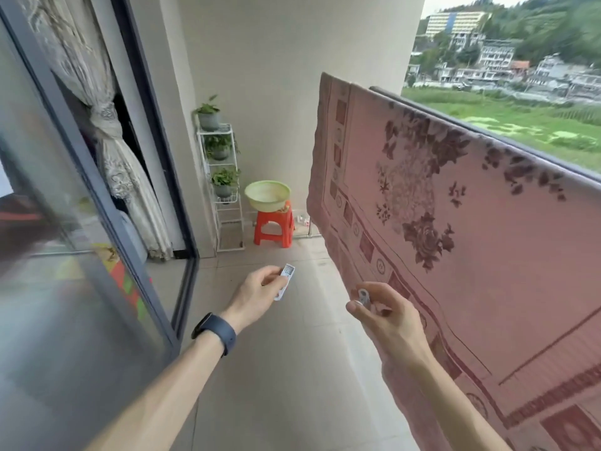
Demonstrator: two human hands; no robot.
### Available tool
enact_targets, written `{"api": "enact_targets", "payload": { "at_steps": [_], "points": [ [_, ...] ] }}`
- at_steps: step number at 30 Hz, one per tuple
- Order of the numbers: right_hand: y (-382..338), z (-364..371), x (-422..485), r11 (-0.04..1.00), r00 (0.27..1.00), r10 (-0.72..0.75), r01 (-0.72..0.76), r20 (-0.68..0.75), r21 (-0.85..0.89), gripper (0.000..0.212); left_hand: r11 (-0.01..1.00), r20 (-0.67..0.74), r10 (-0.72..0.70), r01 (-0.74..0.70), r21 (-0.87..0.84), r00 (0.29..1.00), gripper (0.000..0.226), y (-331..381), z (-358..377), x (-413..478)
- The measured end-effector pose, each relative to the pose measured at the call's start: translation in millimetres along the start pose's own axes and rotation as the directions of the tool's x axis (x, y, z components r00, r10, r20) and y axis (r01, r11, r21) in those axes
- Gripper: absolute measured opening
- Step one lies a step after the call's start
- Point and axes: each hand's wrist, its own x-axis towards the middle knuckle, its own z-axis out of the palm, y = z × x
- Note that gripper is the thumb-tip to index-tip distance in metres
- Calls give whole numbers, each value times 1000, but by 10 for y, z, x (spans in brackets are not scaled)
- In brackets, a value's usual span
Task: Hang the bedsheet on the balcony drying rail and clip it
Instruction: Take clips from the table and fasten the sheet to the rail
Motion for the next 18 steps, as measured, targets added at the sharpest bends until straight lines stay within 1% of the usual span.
{"api": "enact_targets", "payload": {
  "at_steps": [3, 6, 8, 11, 14, 16, 18],
  "points": [
    [33, 210, 692, 1000, 1000, -19, 19, -8, 19, 28, 1000, 15, 9, -10, 24, 1000, 13, 5, -106, 618],
    [60, 369, 1486, 995, 999, -14, 10, 46, 102, 28, 998, -18, 18, -17, 55, 1000, 10, 4, -227, 1362],
    [40, 475, 2049, 992, 997, -3, -6, 73, 125, 27, 996, -41, 22, -18, 88, 999, 12, 77, -337, 1886],
    [-42, 624, 2904, 994, 998, -21, 16, 52, 104, 29, 992, -50, 39, -32, 118, 998, 17, 260, -549, 2663],
    [-173, 767, 3735, 998, 998, -31, 28, 60, 47, 28, 989, -81, 48, -36, 140, 996, 16, 381, -797, 3382],
    [-251, 888, 4214, 999, 997, -29, 27, 66, 34, 27, 978, -95, 62, -41, 202, 994, 16, 362, -970, 3835],
    [-272, 1048, 4743, 999, 997, -36, 35, 64, 8, 27, 958, -132, 117, -77, 275, 984, 16, 306, -1176, 4352]
  ]
}}
